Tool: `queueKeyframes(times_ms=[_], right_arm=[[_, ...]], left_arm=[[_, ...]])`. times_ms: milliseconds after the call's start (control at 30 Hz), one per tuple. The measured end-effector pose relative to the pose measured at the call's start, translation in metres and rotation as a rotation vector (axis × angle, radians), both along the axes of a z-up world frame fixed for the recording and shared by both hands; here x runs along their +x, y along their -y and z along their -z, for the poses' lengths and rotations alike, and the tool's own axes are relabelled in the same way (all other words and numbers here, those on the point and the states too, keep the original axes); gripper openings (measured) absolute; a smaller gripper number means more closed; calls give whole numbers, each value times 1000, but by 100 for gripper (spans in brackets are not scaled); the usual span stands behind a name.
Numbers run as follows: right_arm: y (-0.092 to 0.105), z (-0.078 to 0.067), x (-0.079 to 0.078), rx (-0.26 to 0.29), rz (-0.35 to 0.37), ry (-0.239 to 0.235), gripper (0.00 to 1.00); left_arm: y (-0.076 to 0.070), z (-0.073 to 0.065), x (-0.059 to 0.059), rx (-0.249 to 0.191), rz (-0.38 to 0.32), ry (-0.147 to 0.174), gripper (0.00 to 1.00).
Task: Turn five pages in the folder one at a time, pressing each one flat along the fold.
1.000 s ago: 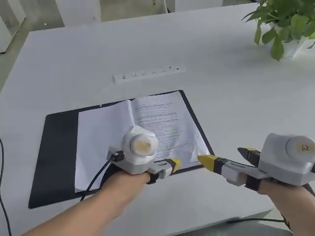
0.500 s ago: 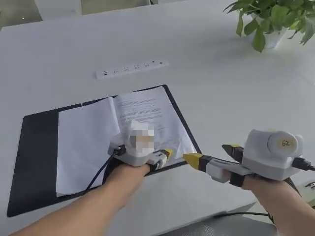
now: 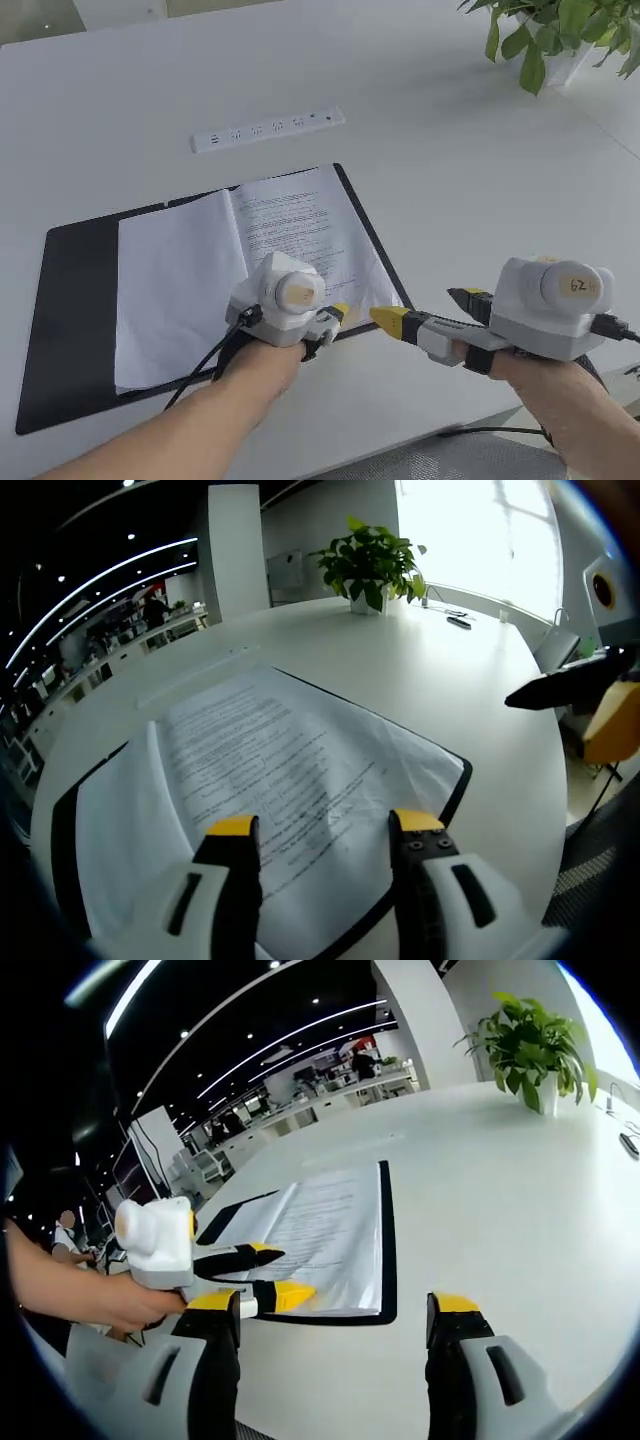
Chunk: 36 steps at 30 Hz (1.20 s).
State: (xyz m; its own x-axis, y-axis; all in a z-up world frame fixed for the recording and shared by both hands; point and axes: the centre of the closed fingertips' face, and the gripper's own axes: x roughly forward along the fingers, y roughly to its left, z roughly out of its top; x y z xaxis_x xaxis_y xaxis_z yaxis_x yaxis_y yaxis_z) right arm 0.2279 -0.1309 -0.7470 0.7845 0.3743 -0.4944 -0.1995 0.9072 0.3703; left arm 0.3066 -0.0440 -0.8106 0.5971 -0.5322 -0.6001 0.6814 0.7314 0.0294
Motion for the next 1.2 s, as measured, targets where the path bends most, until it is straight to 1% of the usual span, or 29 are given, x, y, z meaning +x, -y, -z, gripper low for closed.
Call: queueKeyframes(times_ms=[67, 133, 300, 400, 600, 667, 700, 733, 833, 1000, 1200], right_arm=[[-1, 0, 0, -3, -4, 1, 75], [0, 1, 0, 1, -2, -3, 75], [-1, 1, 2, 4, -3, -3, 75], [-2, 1, 2, 8, -5, -6, 75], [-2, 2, 2, 7, -5, -8, 75], [-1, 2, 2, 10, -2, -9, 75], [-1, 2, 2, 9, -3, -9, 75], [-1, 2, 2, 7, -5, -8, 75], [-3, 2, 2, 6, -8, -10, 75], [-4, 4, 2, 6, -10, -14, 75], [-5, 4, 2, 6, -10, -17, 74]], left_arm=[[2, 0, -2, -6, 7, -5, 47], [3, 0, -3, -9, 15, -2, 44], [3, 1, -2, -15, 14, -3, 43], [4, 1, -3, -21, 20, -5, 41], [4, 2, -1, -27, 23, -1, 38], [6, 1, -2, -29, 34, 3, 35], [7, 1, -4, -30, 36, 2, 31], [7, 0, -4, -29, 37, 10, 30], [7, 0, -5, -35, 36, 11, 28], [4, -1, -3, -28, 32, 16, 24], [3, -2, -4, -23, 34, 20, 22]])
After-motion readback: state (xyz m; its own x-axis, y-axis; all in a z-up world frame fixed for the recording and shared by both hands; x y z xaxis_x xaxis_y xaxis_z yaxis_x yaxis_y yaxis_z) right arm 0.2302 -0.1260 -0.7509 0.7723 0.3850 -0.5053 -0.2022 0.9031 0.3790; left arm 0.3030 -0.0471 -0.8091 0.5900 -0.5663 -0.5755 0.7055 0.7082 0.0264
